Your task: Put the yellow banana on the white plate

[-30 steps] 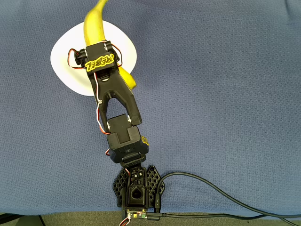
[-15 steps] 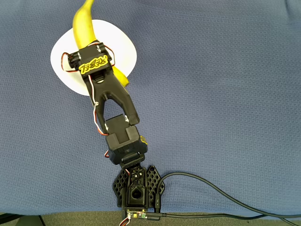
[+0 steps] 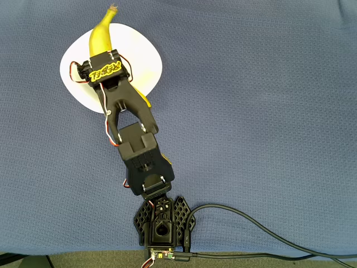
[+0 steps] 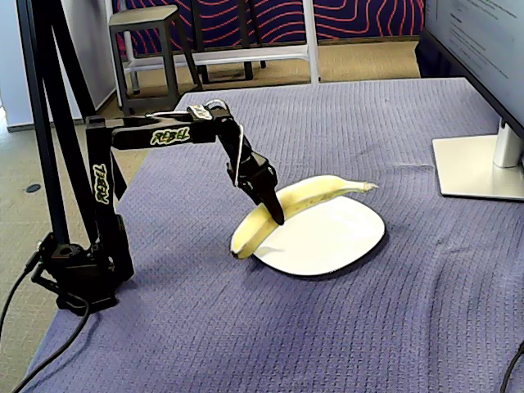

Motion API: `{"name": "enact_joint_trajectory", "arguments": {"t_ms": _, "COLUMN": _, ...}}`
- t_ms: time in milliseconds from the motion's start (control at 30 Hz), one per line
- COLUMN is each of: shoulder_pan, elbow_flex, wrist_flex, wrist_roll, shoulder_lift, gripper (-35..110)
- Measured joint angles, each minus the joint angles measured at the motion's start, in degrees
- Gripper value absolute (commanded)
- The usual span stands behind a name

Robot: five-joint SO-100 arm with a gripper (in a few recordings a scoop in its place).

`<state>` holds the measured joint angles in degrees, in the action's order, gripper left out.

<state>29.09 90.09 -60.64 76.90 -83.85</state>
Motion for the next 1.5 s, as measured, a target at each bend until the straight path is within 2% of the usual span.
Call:
{"name": "enact_joint_trajectory", "arguments": {"t_ms": 200, "shoulder_pan": 2.0, "elbow_flex": -9.6, "wrist_flex": -8.1, "wrist_roll": 1.4, "shoulder_lift": 2.3, "gripper": 0}}
{"name": "enact_joint_trajectory", "arguments": {"t_ms": 867, "shoulder_pan": -1.0, "elbow_flex": -26.1, "wrist_flex": -22.9, "wrist_roll": 2.1, "shoulder_lift": 14.4, "gripper": 0}}
{"name": "enact_joint_trajectory", "arguments": {"t_ms": 1500, "shoulder_pan": -1.4, "elbow_flex": -33.8, "wrist_flex": -24.9, "wrist_roll": 1.8, "shoulder_lift": 23.6, "gripper": 0}}
